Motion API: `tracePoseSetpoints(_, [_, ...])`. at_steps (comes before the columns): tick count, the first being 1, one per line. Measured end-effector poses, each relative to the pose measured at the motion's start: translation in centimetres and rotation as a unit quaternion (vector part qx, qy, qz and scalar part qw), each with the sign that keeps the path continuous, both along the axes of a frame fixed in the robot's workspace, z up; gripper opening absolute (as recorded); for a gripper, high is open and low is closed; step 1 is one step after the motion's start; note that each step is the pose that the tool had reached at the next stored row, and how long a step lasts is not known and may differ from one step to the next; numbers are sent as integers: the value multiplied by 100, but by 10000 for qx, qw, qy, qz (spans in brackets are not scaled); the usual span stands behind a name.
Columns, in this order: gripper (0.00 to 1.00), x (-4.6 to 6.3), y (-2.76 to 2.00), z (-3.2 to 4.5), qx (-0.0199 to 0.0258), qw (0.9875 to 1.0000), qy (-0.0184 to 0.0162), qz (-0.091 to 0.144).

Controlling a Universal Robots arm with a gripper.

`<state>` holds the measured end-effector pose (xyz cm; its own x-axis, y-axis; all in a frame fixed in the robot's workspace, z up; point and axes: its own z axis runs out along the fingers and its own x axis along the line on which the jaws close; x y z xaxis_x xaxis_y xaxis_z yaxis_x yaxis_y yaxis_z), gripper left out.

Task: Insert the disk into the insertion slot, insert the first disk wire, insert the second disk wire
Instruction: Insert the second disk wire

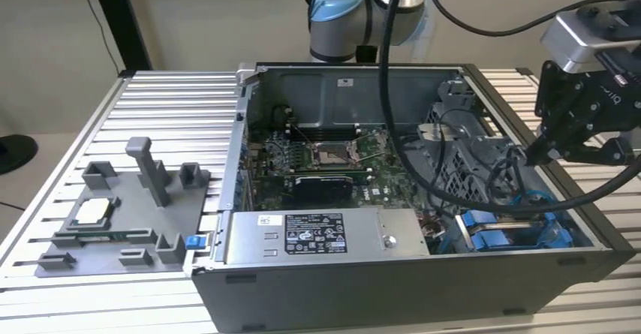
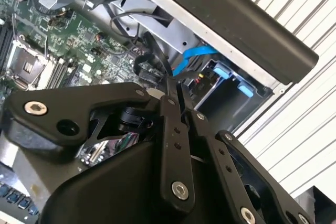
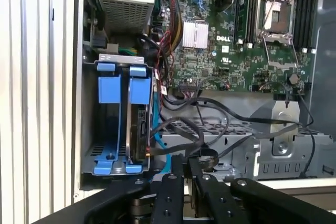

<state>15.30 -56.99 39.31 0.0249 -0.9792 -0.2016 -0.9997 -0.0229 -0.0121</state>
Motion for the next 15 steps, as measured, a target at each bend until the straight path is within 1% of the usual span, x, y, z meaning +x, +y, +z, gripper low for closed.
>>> tracePoseSetpoints(5, [0, -158, 0, 3, 0, 10000, -18, 0])
tracePoseSetpoints(7, [0, -205, 0, 3, -7, 10000, -25, 0])
tracePoseSetpoints(8, [0, -220, 0, 2, -21, 10000, -26, 0])
tracePoseSetpoints(12, [0, -247, -2, -3, -122, 9999, -27, 15])
tracePoseSetpoints(13, [0, -249, -6, -5, -141, 9999, -27, 21])
tracePoseSetpoints(15, [0, -251, -16, -6, -165, 9999, -27, 31])
